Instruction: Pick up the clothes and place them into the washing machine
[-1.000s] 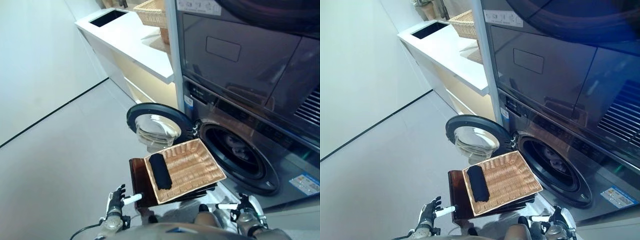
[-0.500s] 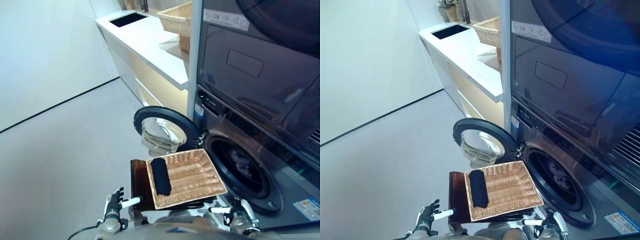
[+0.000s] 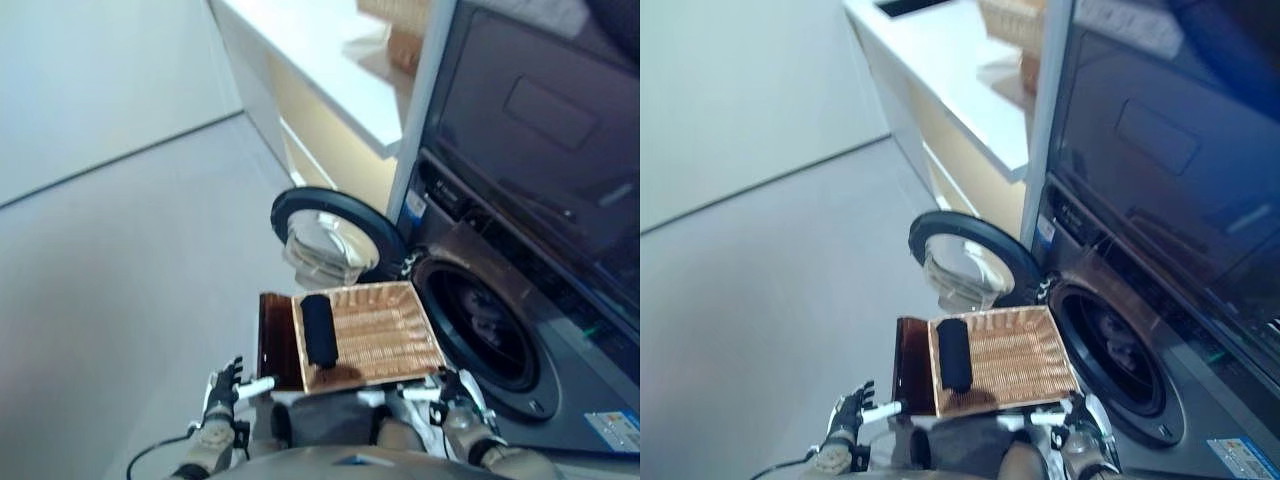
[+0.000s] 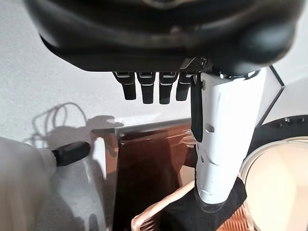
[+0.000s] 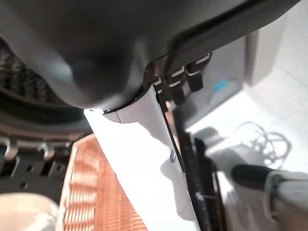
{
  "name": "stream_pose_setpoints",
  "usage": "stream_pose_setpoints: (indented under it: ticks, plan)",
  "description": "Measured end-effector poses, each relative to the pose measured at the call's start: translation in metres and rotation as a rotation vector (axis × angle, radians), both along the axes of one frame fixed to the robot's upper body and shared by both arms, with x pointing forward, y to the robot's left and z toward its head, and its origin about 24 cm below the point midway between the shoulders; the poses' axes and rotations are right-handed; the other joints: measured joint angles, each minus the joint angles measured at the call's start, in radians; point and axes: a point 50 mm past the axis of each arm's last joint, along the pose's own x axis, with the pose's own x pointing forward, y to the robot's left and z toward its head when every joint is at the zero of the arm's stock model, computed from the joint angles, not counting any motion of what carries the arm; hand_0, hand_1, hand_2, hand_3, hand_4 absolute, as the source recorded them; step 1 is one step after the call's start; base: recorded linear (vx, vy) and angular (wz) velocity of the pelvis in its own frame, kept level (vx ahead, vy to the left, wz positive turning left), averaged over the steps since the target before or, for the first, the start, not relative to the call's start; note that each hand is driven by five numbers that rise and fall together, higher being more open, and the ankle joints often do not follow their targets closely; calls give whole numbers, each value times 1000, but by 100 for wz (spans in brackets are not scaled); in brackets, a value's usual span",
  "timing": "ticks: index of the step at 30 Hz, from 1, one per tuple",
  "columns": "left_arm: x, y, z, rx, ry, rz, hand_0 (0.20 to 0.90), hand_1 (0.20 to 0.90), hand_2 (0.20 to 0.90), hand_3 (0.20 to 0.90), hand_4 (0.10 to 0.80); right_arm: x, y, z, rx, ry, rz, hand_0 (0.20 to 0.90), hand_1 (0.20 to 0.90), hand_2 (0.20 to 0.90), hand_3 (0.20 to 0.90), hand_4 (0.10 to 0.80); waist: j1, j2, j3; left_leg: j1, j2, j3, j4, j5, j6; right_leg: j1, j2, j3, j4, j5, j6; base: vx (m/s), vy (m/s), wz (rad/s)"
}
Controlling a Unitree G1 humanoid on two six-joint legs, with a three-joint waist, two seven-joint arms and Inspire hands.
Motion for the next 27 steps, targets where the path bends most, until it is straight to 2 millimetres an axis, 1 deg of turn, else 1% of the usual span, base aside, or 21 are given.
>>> stream_pose_setpoints:
  ticks: [1, 2, 3, 4, 5, 6, 7, 8, 9, 11, 12, 13, 15, 16, 20, 21, 25, 27]
  plan:
    - [8, -1, 4, -3, -31, -6, 900, 900, 900, 900, 800, 9, 0, 5, -2, -30, -4, 900, 900, 900, 900, 800, 3, -3, 27, -7, 0, -1, -4, 3, 2, -9, 0, 1, -2, 6, 0, -109, 70, 9]
    - [15, -2, 9, -9, -57, -3, 900, 900, 900, 900, 800, 21, 5, 10, 7, -58, -5, 900, 900, 900, 900, 800, 11, -7, 58, -17, -4, -1, -4, 18, 5, -11, 0, -5, -4, 18, 7, -142, 105, 7]
    - [23, 0, 17, -5, -114, -1, 900, 900, 900, 900, 800, 38, 12, 20, 23, -122, 5, 900, 900, 900, 900, 800, 5, -23, 82, -58, -3, -9, 22, 4, 5, -49, -9, -5, 10, 15, 4, -88, 43, 6]
    - [29, 0, 22, -4, -142, -7, 900, 900, 900, 900, 800, 48, 14, 26, 27, -163, 8, 900, 900, 900, 900, 800, 5, -28, 101, -71, -2, -10, 25, 8, 7, -61, -10, -4, 8, 20, 3, -48, 42, 14]
    - [43, -1, 33, -10, -203, -7, 900, 900, 900, 900, 800, 67, 18, 40, 29, -242, 11, 900, 900, 900, 900, 800, 5, -28, 139, -107, -11, -24, 40, 20, 9, -76, -13, -18, 6, 31, 6, -15, 6, 21]
    - [47, -1, 38, -10, -231, -11, 900, 900, 900, 900, 800, 74, 19, 45, 28, -269, 8, 900, 900, 900, 900, 800, 6, -33, 150, -123, -13, -27, 48, 19, 10, -87, -14, -20, 9, 31, 6, -4, 24, 30]
    - [60, -2, 49, -11, -293, -21, 900, 900, 900, 900, 800, 85, 23, 54, 34, -306, 11, 900, 900, 900, 900, 800, 8, -46, 174, -143, -16, -33, 45, 28, 13, -106, -18, -22, 12, 44, -3, -9, 20, 16]
    - [66, -2, 54, -11, -318, -21, 900, 900, 900, 900, 800, 95, 27, 62, 48, -341, 9, 900, 900, 900, 900, 800, 26, -54, 188, -147, -19, -36, 45, 31, 15, -107, -20, -26, 12, 46, -2, -4, 19, 14]
    - [70, -1, 62, -8, -357, -23, 900, 900, 900, 900, 800, 103, 32, 69, 59, -383, 4, 900, 900, 900, 900, 800, 28, -65, 198, -164, -19, -42, 55, 26, 17, -117, -25, -28, 10, 46, -1, 4, 25, 15]
    - [83, 1, 79, 3, -442, -32, 900, 900, 900, 900, 800, 123, 42, 90, 81, -482, 10, 900, 900, 900, 900, 800, 35, -75, 215, -214, -20, -54, 72, 25, 19, -145, -29, -47, 9, 49, 2, 1, -6, 25]
    - [87, 3, 86, 17, -475, -30, 900, 900, 900, 900, 800, 131, 47, 99, 96, -516, 16, 900, 900, 900, 900, 800, 37, -81, 221, -236, -21, -69, 80, 25, 20, -157, -29, -55, 8, 49, 2, 9, -16, 24]
    - [90, 5, 89, 23, -489, -28, 900, 900, 900, 900, 800, 135, 50, 103, 102, -535, 23, 900, 900, 900, 900, 800, 41, -84, 223, -246, -21, -74, 82, 25, 20, -162, -30, -58, 6, 49, 2, 11, 13, 19]
    - [96, 12, 99, 46, -534, -1, 900, 900, 900, 900, 800, 148, 65, 120, 130, -611, 46, 900, 900, 900, 900, 800, 60, -107, 237, -271, -19, -83, 83, 25, 20, -177, -28, -68, -3, 52, 1, 9, -2, 11]
    - [99, 14, 103, 55, -553, 12, 900, 900, 900, 900, 800, 154, 70, 129, 140, -651, 61, 900, 900, 900, 900, 800, 60, -112, 242, -286, -19, -93, 89, 25, 20, -182, -29, -78, -7, 53, 1, 36, -19, 15]
    - [107, 22, 114, 93, -601, 47, 900, 900, 900, 900, 800, 170, 93, 154, 174, -739, 117, 900, 900, 900, 900, 800, 72, -141, 258, -335, -20, -119, 103, 24, 20, -198, -27, -104, -24, 58, 1, 49, -11, 17]
    - [108, 23, 117, 104, -612, 59, 900, 900, 900, 900, 800, 171, 98, 157, 186, -750, 129, 900, 900, 900, 900, 800, 74, -153, 264, -337, -20, -122, 103, 23, 20, -196, -27, -106, -28, 58, 1, 37, -16, 9]
    - [116, 22, 130, 108, -671, 68, 900, 900, 900, 900, 800, 175, 106, 164, 208, -772, 139, 900, 900, 900, 900, 800, 92, -175, 275, -376, -20, -145, 118, 22, 19, -199, -25, -134, -43, 59, 2, 18, -3, 20]
    - [118, 22, 135, 113, -690, 70, 900, 900, 900, 900, 800, 177, 111, 166, 216, -779, 144, 900, 900, 900, 900, 800, 97, -181, 278, -387, -22, -154, 120, 23, 19, -200, -22, -137, -50, 61, 5, 15, 4, 14]
